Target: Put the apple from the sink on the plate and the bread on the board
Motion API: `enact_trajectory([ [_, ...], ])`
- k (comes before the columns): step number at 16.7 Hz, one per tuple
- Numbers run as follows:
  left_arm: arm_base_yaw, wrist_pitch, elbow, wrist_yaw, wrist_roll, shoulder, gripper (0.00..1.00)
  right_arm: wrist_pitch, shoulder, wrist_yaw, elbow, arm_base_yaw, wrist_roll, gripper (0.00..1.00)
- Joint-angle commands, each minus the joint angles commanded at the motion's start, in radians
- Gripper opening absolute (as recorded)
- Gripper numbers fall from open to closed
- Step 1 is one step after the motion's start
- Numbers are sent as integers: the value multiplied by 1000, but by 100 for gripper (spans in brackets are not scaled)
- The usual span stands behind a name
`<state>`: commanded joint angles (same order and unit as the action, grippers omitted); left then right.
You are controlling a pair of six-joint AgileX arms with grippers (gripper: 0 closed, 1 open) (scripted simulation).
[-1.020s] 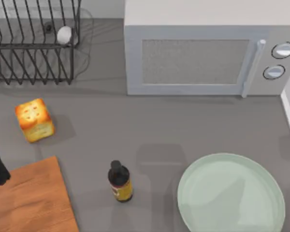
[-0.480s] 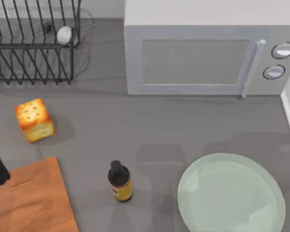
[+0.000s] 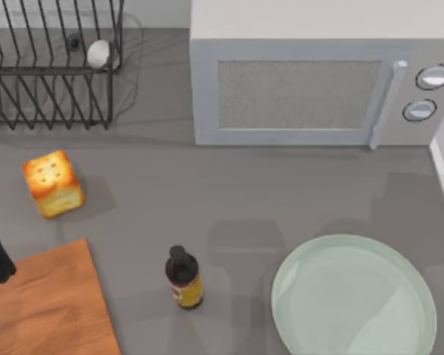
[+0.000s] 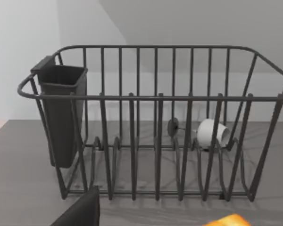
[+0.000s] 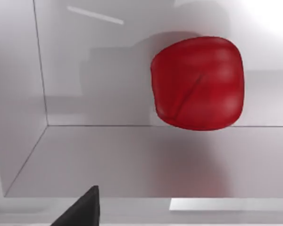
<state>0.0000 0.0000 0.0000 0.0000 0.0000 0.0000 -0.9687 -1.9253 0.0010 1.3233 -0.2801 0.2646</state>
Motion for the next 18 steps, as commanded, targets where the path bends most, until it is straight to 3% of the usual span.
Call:
enact_trajectory([
  [8,0,0,0,0,0,0,100,37,-23,0,-15,5,-1,100],
  [18,0,0,0,0,0,0,100,484,-312,2,-166,2,-6,100],
])
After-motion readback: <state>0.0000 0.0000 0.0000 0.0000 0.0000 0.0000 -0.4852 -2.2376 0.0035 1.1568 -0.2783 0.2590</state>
